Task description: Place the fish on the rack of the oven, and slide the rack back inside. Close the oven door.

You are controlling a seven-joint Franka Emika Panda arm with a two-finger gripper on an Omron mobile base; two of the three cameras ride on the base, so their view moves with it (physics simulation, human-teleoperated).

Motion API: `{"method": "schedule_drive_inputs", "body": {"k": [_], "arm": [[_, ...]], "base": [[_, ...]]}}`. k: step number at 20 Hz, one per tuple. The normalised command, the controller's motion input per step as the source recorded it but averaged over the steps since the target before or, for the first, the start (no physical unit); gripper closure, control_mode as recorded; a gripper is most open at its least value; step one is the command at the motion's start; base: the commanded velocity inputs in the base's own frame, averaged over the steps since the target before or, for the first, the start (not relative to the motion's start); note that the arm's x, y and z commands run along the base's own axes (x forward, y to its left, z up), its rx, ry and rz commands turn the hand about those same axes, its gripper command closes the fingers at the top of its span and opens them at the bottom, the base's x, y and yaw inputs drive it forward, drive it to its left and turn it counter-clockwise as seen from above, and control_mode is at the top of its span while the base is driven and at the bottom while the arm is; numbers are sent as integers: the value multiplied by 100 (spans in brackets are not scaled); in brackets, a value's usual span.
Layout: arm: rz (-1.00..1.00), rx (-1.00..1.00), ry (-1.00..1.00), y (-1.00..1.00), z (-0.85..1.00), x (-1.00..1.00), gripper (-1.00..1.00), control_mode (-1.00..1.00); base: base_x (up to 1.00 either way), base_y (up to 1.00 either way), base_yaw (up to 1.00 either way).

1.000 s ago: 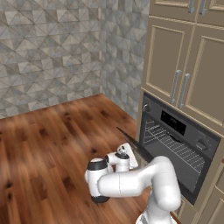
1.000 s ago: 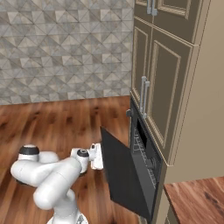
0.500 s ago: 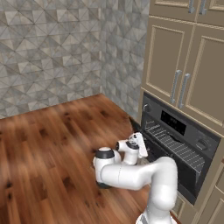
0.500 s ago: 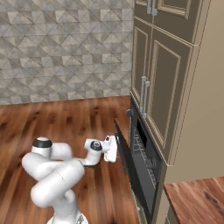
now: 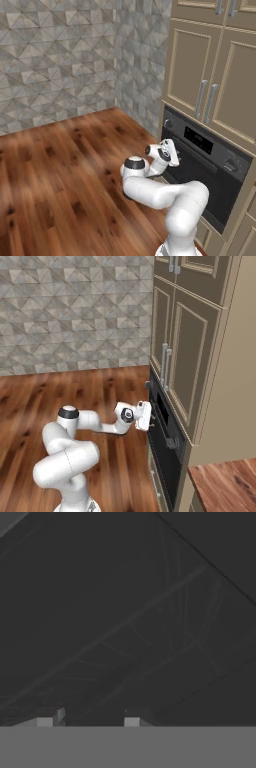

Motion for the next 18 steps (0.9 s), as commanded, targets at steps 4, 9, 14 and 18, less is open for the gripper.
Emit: {"method": "schedule_drive_inputs", "body": {"k": [4,9,14,18], "arm": [[-2,0,0,-100,-31,47,-100,-100],[1,0,0,-99,-52,4,-100,-100],[6,0,-5,-83,-79,-30,-100,-100],[10,0,-18,-61,-71,-51,-100,-100]], "base": [[0,0,0],[0,0,0],[0,0,0],[0,0,0]]}}
